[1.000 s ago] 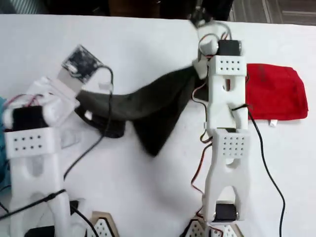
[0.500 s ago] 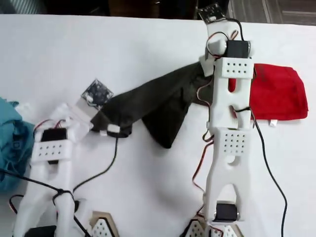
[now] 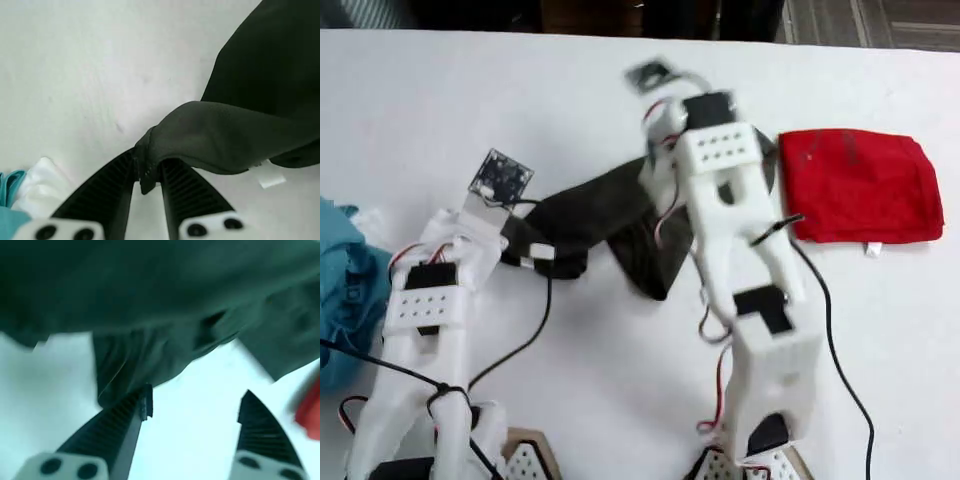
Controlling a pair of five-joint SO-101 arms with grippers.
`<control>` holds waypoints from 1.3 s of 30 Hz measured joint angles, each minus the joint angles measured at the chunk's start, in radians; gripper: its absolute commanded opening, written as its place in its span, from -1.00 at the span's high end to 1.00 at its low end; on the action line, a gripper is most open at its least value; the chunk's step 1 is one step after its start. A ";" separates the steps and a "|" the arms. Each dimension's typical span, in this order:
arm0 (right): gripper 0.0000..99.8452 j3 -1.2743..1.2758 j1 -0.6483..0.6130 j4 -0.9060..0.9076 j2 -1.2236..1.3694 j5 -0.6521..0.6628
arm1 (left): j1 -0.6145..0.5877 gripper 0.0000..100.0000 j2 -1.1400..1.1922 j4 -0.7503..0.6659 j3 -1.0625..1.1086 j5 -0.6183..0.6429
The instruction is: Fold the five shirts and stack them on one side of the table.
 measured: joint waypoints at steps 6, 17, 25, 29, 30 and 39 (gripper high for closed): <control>0.39 0.431 -0.112 -0.163 -0.132 -0.008 | 0.000 0.95 0.000 -0.003 0.000 0.000; 0.40 0.651 -0.190 -0.318 -0.135 -0.008 | 0.002 0.95 0.000 -0.003 0.000 0.000; 0.40 0.657 -0.232 -0.334 -0.135 -0.008 | 0.002 0.95 0.000 -0.003 0.000 0.000; 0.40 0.657 -0.232 -0.353 -0.135 -0.008 | 0.000 0.95 0.000 -0.003 0.000 0.000; 0.40 0.657 -0.232 -0.362 -0.129 -0.008 | 0.000 0.95 0.000 -0.003 0.000 0.000; 0.69 0.658 -0.232 -0.411 -0.072 -0.008 | 0.000 0.95 0.000 -0.003 0.003 0.000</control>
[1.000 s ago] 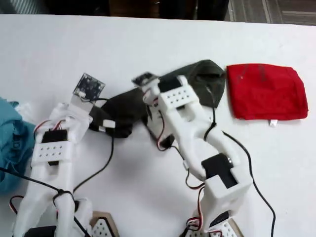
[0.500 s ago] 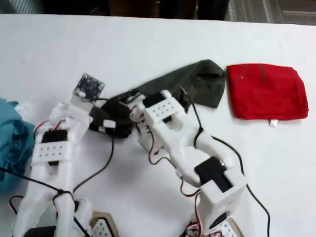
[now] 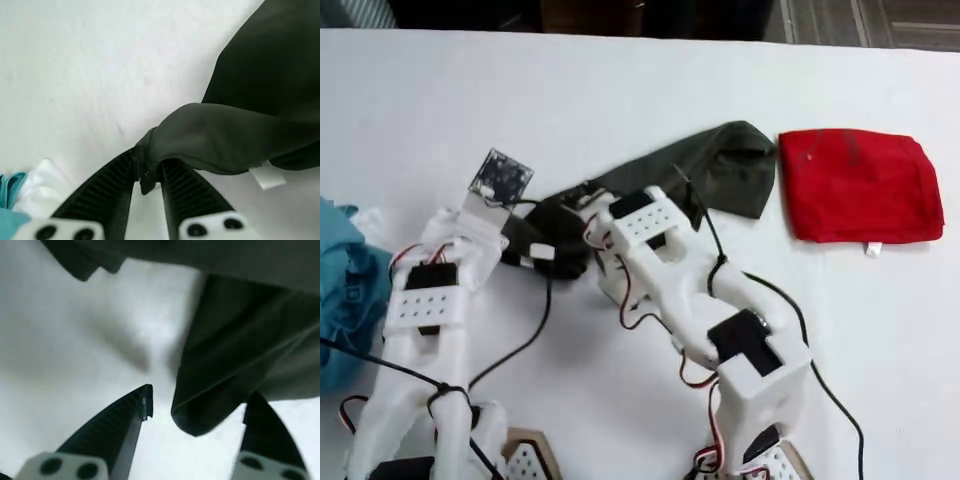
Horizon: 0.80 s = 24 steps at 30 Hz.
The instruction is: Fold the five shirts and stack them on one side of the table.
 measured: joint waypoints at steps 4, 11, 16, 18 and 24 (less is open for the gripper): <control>0.75 0.000 0.003 -0.002 0.003 0.000 | 0.000 0.95 0.000 0.000 0.000 0.000; 0.60 0.002 0.117 -0.002 0.003 0.000 | 0.000 0.95 0.000 0.000 0.000 0.000; 0.53 0.002 0.150 0.005 0.003 0.000 | 0.000 0.95 0.000 0.000 0.000 0.000; 0.53 0.002 0.143 0.008 0.003 0.000 | 0.000 0.95 0.000 0.000 0.000 0.000; 0.53 0.002 0.057 0.011 0.003 0.000 | 0.000 0.95 0.000 -0.003 0.011 0.000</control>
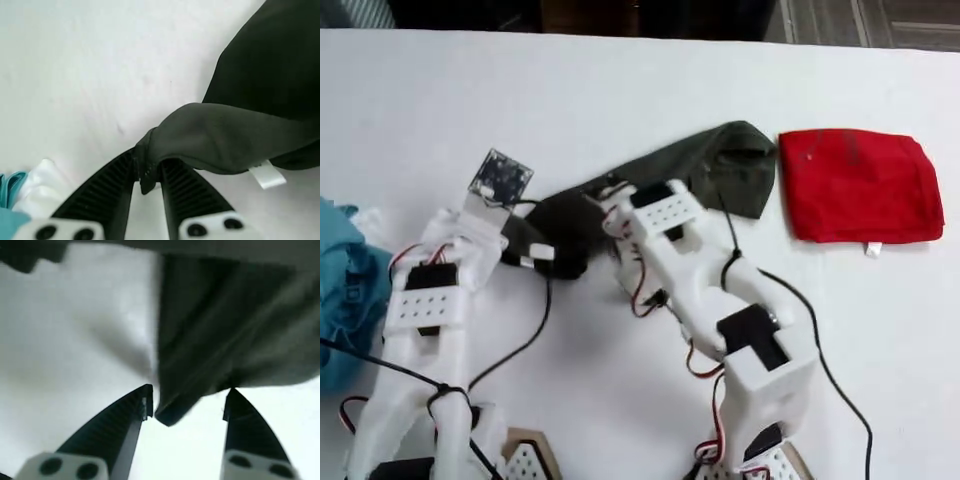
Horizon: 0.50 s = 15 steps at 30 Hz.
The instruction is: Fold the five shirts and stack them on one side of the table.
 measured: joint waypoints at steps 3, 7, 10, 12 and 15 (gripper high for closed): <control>0.53 0.000 -0.040 0.000 0.000 0.000 | -0.002 0.95 0.000 -0.035 0.023 0.000; 0.53 0.003 -0.041 0.000 0.000 0.000 | 0.000 0.95 0.000 -0.066 0.037 0.000; 0.53 0.003 -0.041 0.000 0.000 0.000 | 0.000 0.95 0.000 -0.071 0.037 0.000; 0.58 0.003 -0.041 -0.003 0.003 0.000 | 0.000 0.95 0.000 -0.071 0.037 0.000; 0.68 0.000 -0.028 -0.020 0.041 0.000 | 0.000 0.95 0.000 -0.071 0.037 0.000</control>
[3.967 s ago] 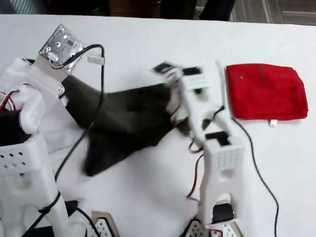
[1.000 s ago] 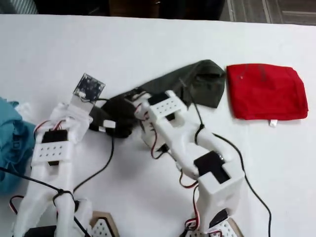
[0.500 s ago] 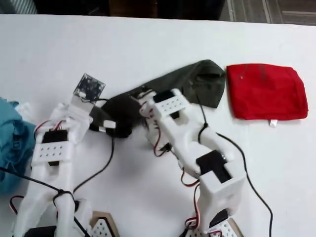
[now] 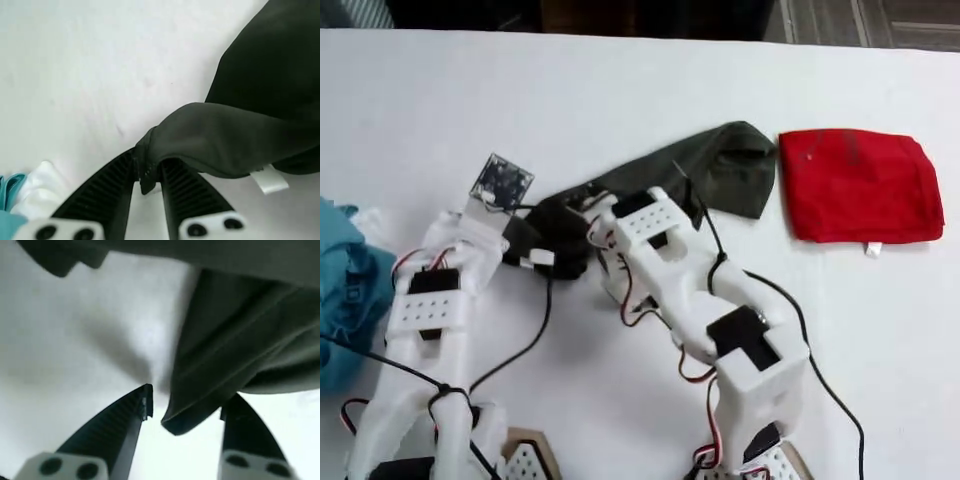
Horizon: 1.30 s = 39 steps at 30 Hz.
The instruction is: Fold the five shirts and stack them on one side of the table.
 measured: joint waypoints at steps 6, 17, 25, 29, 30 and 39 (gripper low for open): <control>0.98 -0.068 0.106 -0.002 0.095 -0.002 | 0.000 0.95 0.000 0.000 0.000 0.000; 0.96 -0.061 0.198 0.008 -0.044 0.087 | 0.000 0.95 0.000 0.000 0.000 0.000; 0.96 -0.061 0.339 0.046 -0.362 0.209 | 0.026 0.95 0.002 0.017 0.000 0.006; 0.96 -0.060 0.425 0.040 -0.537 0.241 | 0.041 0.95 0.002 0.123 -0.049 -0.029; 0.96 -0.060 0.445 0.029 -0.583 0.242 | 0.041 0.95 0.002 0.169 -0.086 -0.041; 0.96 -0.060 0.577 -0.094 -0.898 0.222 | 0.051 0.95 0.002 0.621 -0.621 -0.054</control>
